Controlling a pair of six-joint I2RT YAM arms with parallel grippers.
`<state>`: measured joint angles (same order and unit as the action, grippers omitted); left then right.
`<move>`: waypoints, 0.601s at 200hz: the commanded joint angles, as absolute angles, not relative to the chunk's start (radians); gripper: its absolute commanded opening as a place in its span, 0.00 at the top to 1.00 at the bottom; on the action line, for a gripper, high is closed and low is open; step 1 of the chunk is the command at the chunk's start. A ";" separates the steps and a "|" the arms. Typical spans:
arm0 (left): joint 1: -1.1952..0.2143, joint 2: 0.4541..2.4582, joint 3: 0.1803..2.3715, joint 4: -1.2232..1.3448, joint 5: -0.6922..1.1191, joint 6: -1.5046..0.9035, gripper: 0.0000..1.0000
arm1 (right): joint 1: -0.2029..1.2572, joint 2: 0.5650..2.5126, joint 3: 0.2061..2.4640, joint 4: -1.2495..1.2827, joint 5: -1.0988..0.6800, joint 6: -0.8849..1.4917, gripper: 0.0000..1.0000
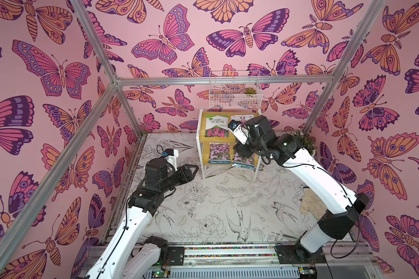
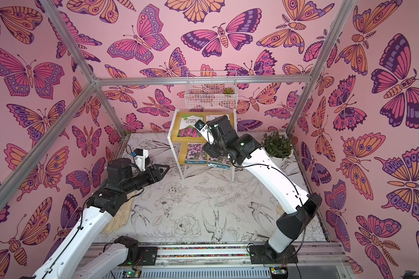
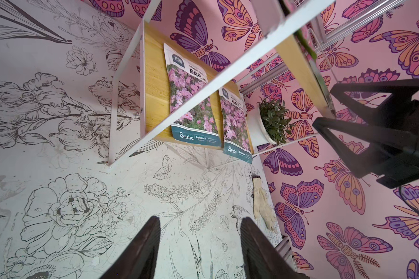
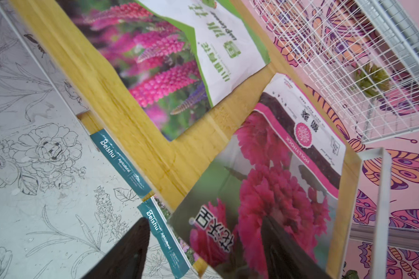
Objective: Take the seed bag off the shelf
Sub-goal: Pick up the seed packet from the shelf.
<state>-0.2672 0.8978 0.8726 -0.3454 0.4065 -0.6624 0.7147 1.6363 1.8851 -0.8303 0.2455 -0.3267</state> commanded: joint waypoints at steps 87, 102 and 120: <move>-0.272 0.897 0.857 -0.327 0.393 -0.657 0.41 | 0.703 1.622 1.876 -0.848 0.236 -0.305 0.58; -0.272 0.899 0.856 -0.318 0.399 -0.662 0.40 | 0.703 1.618 1.873 -0.850 0.233 -0.304 0.62; -0.272 0.904 0.856 -0.303 0.411 -0.670 0.40 | 0.701 1.613 1.867 -0.850 0.229 -0.300 0.73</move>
